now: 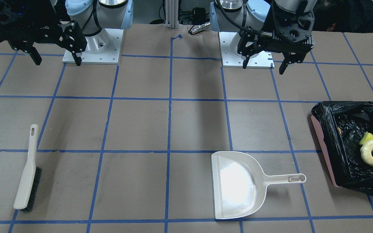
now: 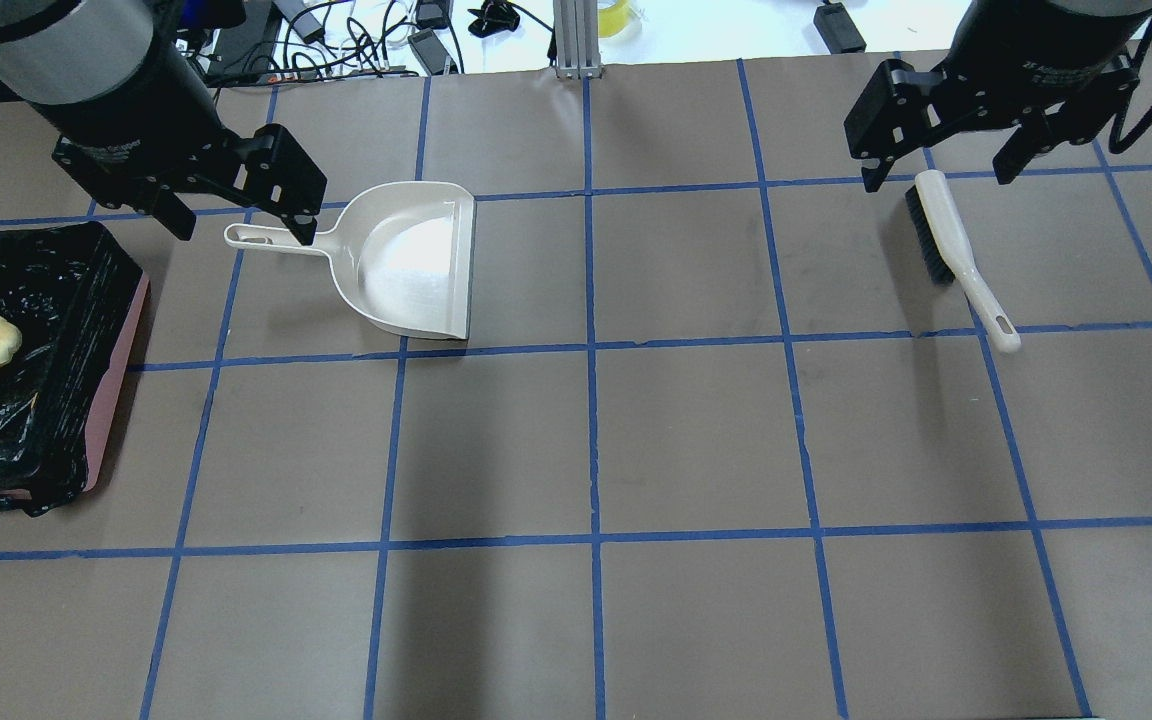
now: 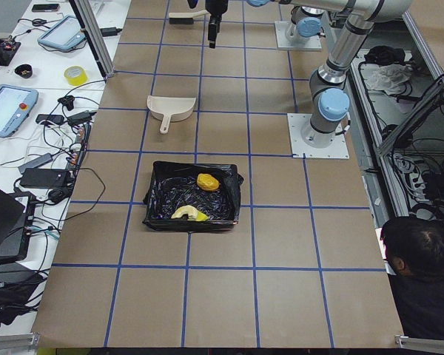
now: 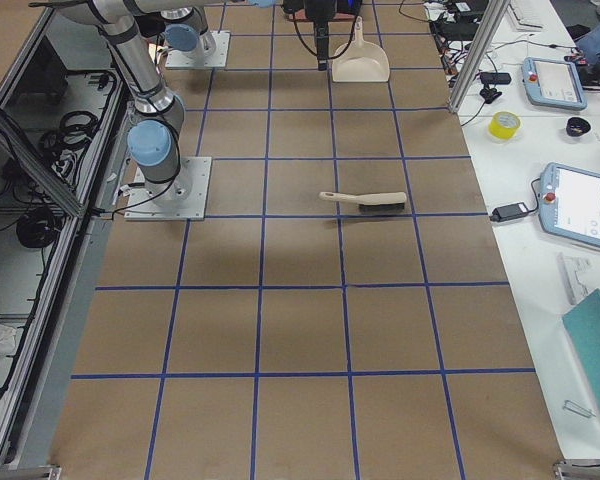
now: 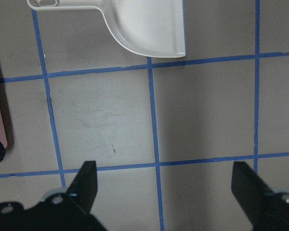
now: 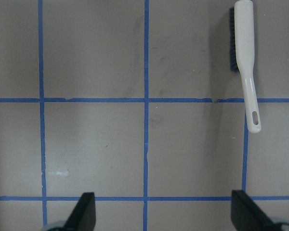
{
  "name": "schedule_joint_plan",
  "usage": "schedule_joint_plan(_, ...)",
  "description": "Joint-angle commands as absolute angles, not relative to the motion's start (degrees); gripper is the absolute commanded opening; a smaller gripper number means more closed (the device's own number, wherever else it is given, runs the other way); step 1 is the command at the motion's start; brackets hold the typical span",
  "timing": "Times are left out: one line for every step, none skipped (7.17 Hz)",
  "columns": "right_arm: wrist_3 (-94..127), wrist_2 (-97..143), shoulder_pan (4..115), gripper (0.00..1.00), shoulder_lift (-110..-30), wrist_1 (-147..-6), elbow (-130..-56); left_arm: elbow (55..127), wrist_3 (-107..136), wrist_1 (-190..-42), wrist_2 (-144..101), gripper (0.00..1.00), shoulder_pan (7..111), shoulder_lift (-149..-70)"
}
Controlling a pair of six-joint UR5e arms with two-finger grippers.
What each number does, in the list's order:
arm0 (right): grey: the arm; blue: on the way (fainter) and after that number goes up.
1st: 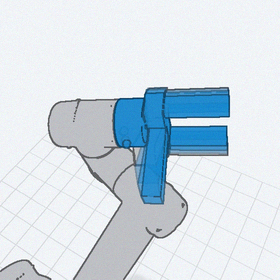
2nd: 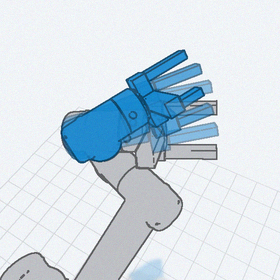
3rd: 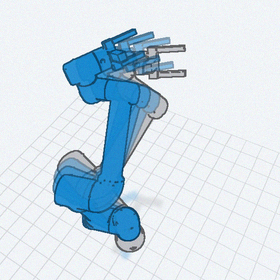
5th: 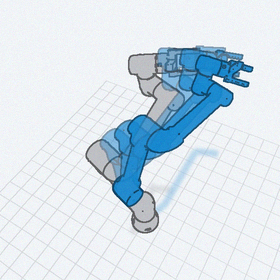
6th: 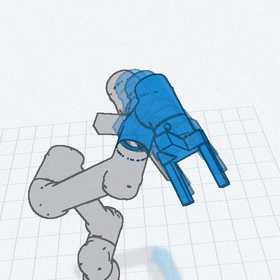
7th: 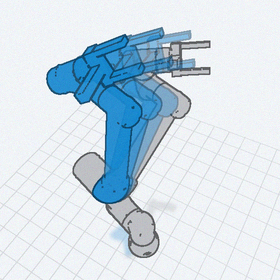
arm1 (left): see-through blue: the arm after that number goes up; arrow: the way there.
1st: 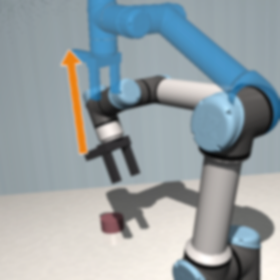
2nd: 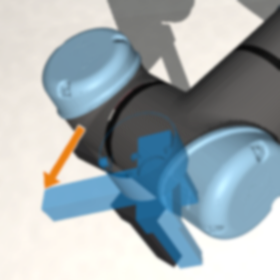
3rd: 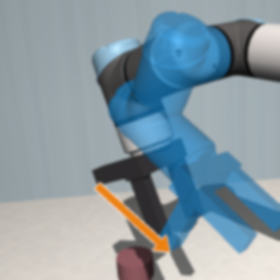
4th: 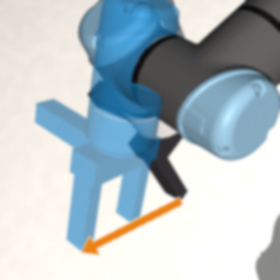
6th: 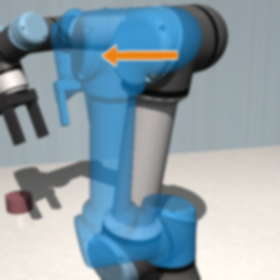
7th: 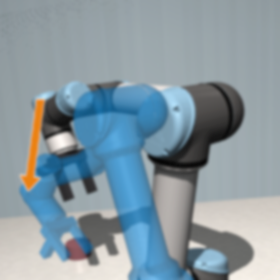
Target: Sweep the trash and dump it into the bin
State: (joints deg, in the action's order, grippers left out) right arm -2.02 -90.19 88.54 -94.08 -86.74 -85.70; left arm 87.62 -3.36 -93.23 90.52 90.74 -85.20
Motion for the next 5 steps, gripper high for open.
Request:
schedule_joint_plan(-2.02,-90.09,88.59,1.00,-94.13,-86.75,-85.69,88.68,-2.72,-93.78,89.40,1.00,90.70,-84.37)
schedule_joint_plan(-2.02,-90.09,88.59,1.00,-94.13,-86.75,-85.69,89.20,-2.90,-93.95,90.08,1.00,90.62,-84.37)
schedule_joint_plan(-2.02,-90.09,88.59,1.00,-94.13,-86.75,-85.69,90.25,-2.90,-93.96,89.74,1.00,90.62,-84.81)
schedule_joint_plan(-2.02,-90.09,88.59,1.00,-94.13,-86.75,-85.69,91.31,-2.99,-93.26,89.65,1.00,90.44,-84.47)
schedule_joint_plan(-2.02,-90.09,88.59,1.00,-94.13,-86.75,-85.69,91.14,-2.99,-93.17,89.47,1.00,90.44,-84.38)
